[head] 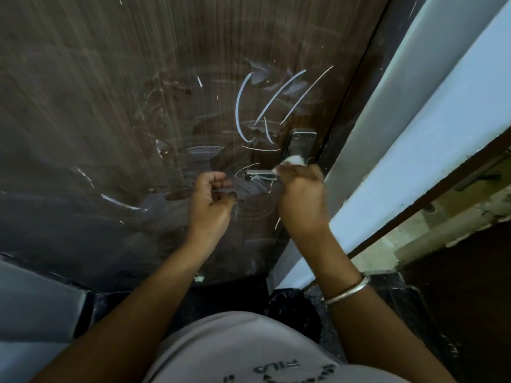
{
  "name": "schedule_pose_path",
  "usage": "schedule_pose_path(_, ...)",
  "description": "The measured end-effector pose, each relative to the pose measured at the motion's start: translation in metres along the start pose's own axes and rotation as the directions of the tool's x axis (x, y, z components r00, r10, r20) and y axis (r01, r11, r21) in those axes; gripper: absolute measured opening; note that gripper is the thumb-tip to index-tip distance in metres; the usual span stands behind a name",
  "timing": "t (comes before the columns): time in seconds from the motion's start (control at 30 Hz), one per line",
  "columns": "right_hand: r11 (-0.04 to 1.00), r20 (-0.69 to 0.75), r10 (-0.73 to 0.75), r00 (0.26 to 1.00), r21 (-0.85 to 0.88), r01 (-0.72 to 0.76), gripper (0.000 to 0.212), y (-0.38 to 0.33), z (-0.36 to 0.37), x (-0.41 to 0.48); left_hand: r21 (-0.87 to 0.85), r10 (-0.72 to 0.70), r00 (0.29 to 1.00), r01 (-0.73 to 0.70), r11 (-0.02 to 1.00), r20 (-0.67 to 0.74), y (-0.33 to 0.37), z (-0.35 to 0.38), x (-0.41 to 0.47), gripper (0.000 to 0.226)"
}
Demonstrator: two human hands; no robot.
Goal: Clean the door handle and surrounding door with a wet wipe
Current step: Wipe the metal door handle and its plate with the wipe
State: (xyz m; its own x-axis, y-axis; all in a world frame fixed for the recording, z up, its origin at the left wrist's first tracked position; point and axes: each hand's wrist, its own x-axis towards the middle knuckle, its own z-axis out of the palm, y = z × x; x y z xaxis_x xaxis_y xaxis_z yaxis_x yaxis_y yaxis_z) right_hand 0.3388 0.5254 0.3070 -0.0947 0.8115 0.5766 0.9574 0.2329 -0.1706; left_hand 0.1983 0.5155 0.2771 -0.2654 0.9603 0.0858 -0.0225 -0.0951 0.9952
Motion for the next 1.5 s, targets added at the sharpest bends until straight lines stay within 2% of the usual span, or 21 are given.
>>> schedule_pose_path(0.1, 0.985, -0.020, -0.171, 0.985, 0.032, 0.172, 0.018, -0.034, 0.009, 0.006, 0.001, -0.013, 1.000, 0.013, 1.000, -0.002, -0.001, 0.002, 0.001, 0.046)
schedule_pose_path(0.17, 0.981, 0.057, -0.185, 0.981, 0.069, 0.181, 0.019, -0.035, 0.009, 0.006, 0.003, -0.011, 1.000, 0.011, 1.000, 0.003, 0.000, 0.002, 0.001, 0.046)
schedule_pose_path(0.3, 0.996, 0.098, 0.069, 0.993, 0.049, -0.074, 0.025, 0.005, -0.005, -0.001, 0.017, 0.020, 1.000, -0.020, 1.000, 0.008, 0.004, -0.004, 0.000, 0.045)
schedule_pose_path(0.37, 0.991, 0.072, 0.130, 0.989, 0.031, -0.132, 0.025, 0.006, -0.009, 0.000, 0.025, 0.019, 1.000, -0.020, 1.000, 0.007, 0.004, -0.006, -0.001, 0.044)
schedule_pose_path(0.47, 1.000, 0.028, 0.009, 1.000, 0.029, -0.010, 0.027, -0.024, 0.000, 0.004, 0.037, 0.006, 1.000, -0.006, 0.999, 0.006, 0.002, -0.005, -0.003, 0.046)
schedule_pose_path(0.57, 0.990, 0.085, -0.129, 0.988, 0.074, 0.123, 0.023, -0.045, 0.004, 0.003, 0.039, -0.001, 1.000, 0.000, 0.999, 0.015, 0.002, -0.005, -0.003, 0.045)
schedule_pose_path(0.6, 0.991, 0.109, -0.112, 0.988, 0.083, 0.104, 0.023, -0.039, 0.004, 0.003, 0.047, 0.000, 1.000, -0.001, 0.999, 0.015, 0.001, -0.006, -0.003, 0.045)
schedule_pose_path(0.7, 0.994, 0.107, 0.086, 0.990, 0.058, -0.093, 0.025, -0.003, -0.006, -0.002, 0.077, 0.038, 0.999, -0.040, 0.996, 0.030, 0.002, -0.011, -0.006, 0.046)
schedule_pose_path(0.77, 0.985, 0.108, 0.168, 0.980, 0.031, -0.172, 0.022, 0.007, -0.013, -0.002, 0.137, 0.089, 0.995, -0.096, 0.986, 0.054, 0.006, -0.012, -0.010, 0.045)
schedule_pose_path(0.8, 0.986, 0.111, 0.165, 0.980, 0.013, -0.168, 0.020, 0.002, -0.013, 0.000, 0.172, 0.114, 0.991, -0.125, 0.977, 0.069, 0.008, -0.011, -0.012, 0.044)
schedule_pose_path(0.87, 0.998, 0.165, 0.069, 0.984, -0.012, -0.068, 0.016, -0.021, -0.010, 0.004, 0.233, 0.165, 0.982, -0.182, 0.955, 0.094, 0.013, -0.008, -0.015, 0.042)
schedule_pose_path(0.97, 0.996, 0.182, -0.079, 0.980, 0.046, 0.071, 0.017, -0.041, -0.004, 0.004, 0.345, 0.218, 0.971, -0.239, 0.908, 0.099, 0.018, -0.006, -0.015, 0.041)
schedule_pose_path(1.03, 0.999, 0.182, -0.031, 0.983, 0.044, 0.023, 0.020, -0.022, -0.005, 0.006, 0.396, 0.249, 0.965, -0.262, 0.880, 0.084, 0.021, -0.007, -0.016, 0.038)
schedule_pose_path(1.1, 0.990, 0.136, 0.099, 0.986, 0.082, -0.111, 0.024, 0.005, -0.013, 0.002, 0.464, 0.289, 0.954, -0.294, 0.836, 0.086, 0.024, -0.011, -0.017, 0.038)
schedule_pose_path(1.2, 0.887, 0.013, 0.348, 0.937, 0.320, -0.334, 0.020, 0.035, -0.026, -0.001, 0.592, 0.346, 0.921, -0.382, 0.710, 0.179, 0.027, -0.015, -0.018, 0.044)
schedule_pose_path(1.23, 0.870, -0.035, 0.376, 0.926, 0.356, -0.340, 0.018, 0.039, -0.027, 0.000, 0.618, 0.368, 0.902, -0.426, 0.661, 0.228, 0.030, -0.014, -0.018, 0.046)
schedule_pose_path(1.33, 0.936, -0.138, 0.227, 0.964, 0.306, -0.176, 0.021, 0.040, -0.018, 0.004, 0.713, 0.434, 0.818, -0.556, 0.427, 0.378, 0.040, -0.008, -0.012, 0.051)
schedule_pose_path(1.4, 0.955, -0.072, 0.154, 0.985, 0.267, -0.130, 0.022, 0.036, -0.009, 0.008, 0.754, 0.422, 0.792, -0.583, 0.304, 0.442, 0.044, -0.002, -0.006, 0.053)
schedule_pose_path(1.5, 0.878, 0.013, 0.315, 0.949, 0.375, -0.297, 0.022, 0.037, 0.001, 0.007, 0.780, 0.364, 0.804, -0.571, 0.255, 0.470, 0.045, 0.003, -0.001, 0.056)
